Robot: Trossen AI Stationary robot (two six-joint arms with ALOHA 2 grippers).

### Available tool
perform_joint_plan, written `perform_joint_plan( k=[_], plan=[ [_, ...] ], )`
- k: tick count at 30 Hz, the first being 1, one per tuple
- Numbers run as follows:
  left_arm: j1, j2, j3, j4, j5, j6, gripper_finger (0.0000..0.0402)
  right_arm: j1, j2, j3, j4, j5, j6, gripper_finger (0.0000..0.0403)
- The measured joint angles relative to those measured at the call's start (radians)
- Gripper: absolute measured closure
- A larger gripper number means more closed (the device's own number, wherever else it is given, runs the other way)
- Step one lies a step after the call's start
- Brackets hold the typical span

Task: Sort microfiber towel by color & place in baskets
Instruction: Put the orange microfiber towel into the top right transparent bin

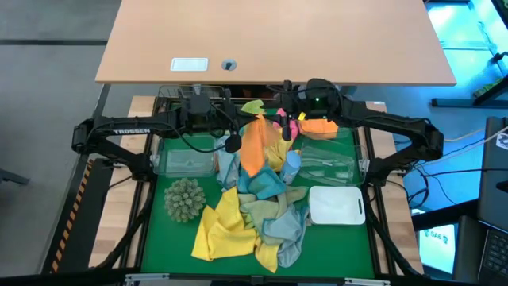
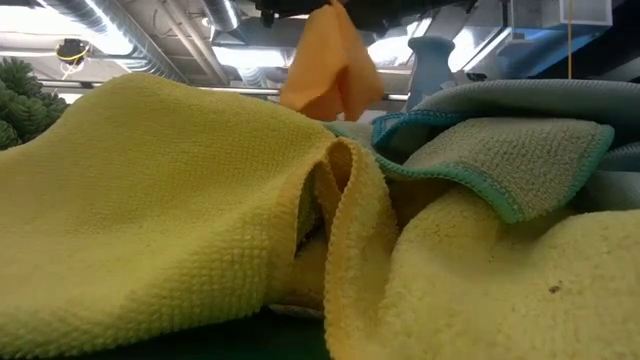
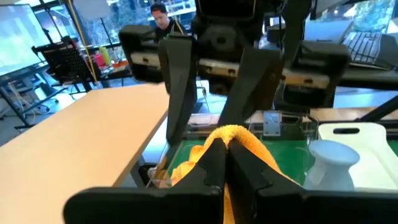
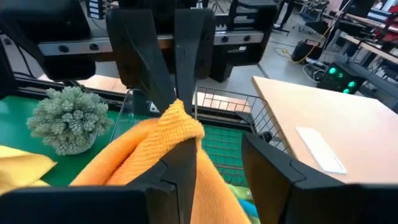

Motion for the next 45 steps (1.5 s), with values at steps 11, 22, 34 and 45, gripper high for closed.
perform_joint_plan(
  k=[11,22,34,45],
  plan=[
    [0.001,0.000,0.000,-0.039,-0.008,0.000,0.0401,0.001,-0.047,0.000,-0.032,-0.039,0.052,0.0276],
    [0.001,0.000,0.000,0.003,-0.006,0.000,0.0401,0.009,-0.024,0.000,-0.025,-0.042,0.056,0.0276],
    [0.001,0.000,-0.001,0.042,-0.004,-0.001,0.0401,0.009,0.015,0.000,-0.002,-0.037,0.055,0.0276],
    [0.001,0.000,-0.001,0.046,-0.008,-0.001,0.0402,0.007,0.021,0.000,-0.006,-0.067,0.052,0.0392]
  ],
)
